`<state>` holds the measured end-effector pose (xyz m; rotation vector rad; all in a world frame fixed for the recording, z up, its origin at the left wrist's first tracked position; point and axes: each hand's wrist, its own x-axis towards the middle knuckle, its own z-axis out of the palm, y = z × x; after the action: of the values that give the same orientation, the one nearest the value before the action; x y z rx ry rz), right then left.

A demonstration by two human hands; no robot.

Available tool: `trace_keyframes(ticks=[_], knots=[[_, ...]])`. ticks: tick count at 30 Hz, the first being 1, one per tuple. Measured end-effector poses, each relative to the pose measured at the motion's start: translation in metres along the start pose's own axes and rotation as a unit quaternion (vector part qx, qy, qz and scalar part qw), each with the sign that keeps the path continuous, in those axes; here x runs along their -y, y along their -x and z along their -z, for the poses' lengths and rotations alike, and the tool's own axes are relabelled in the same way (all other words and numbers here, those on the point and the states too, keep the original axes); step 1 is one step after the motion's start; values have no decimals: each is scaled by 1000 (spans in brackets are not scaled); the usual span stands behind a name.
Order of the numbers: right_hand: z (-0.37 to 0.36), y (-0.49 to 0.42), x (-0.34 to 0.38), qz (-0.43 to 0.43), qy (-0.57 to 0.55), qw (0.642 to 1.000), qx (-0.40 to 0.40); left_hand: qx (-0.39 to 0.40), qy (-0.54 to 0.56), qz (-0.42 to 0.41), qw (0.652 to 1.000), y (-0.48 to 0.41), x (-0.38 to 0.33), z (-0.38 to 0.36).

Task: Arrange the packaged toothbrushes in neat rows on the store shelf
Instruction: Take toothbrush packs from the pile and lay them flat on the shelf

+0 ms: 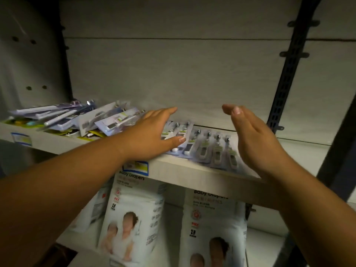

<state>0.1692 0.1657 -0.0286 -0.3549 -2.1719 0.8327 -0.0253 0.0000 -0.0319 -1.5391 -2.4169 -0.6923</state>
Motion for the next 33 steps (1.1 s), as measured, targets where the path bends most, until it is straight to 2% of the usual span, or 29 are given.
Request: trace_keyframes(ticks=[4, 10, 13, 15, 18, 20, 22, 27, 33], knots=[[-17, -21, -15, -132, 6, 991, -28, 15, 4, -55, 998, -16, 13, -5], [-26, -23, -26, -182, 99, 977, -46, 43, 130, -113, 984, -42, -20, -17], [-28, -28, -31, -181, 216, 959, -33, 37, 76, -156, 984, -52, -27, -28], [-27, -32, -33, -228, 251, 940, -45, 31, 21, -185, 982, -52, -24, -39], [-24, -36, -32, -318, 314, 894, -19, 27, -25, -200, 979, -51, -19, -50], [-26, -38, -33, -340, 328, 881, -9, 8, -40, -205, 978, -51, -17, -52], [-28, -40, -35, -336, 316, 887, -22, 10, -46, -207, 977, -52, -16, -52], [-29, -36, -30, -329, 193, 922, -62, 48, -67, -205, 975, -54, -16, -56], [-23, -38, -25, -373, 73, 920, -95, 75, -71, -206, 973, -56, -17, -55]])
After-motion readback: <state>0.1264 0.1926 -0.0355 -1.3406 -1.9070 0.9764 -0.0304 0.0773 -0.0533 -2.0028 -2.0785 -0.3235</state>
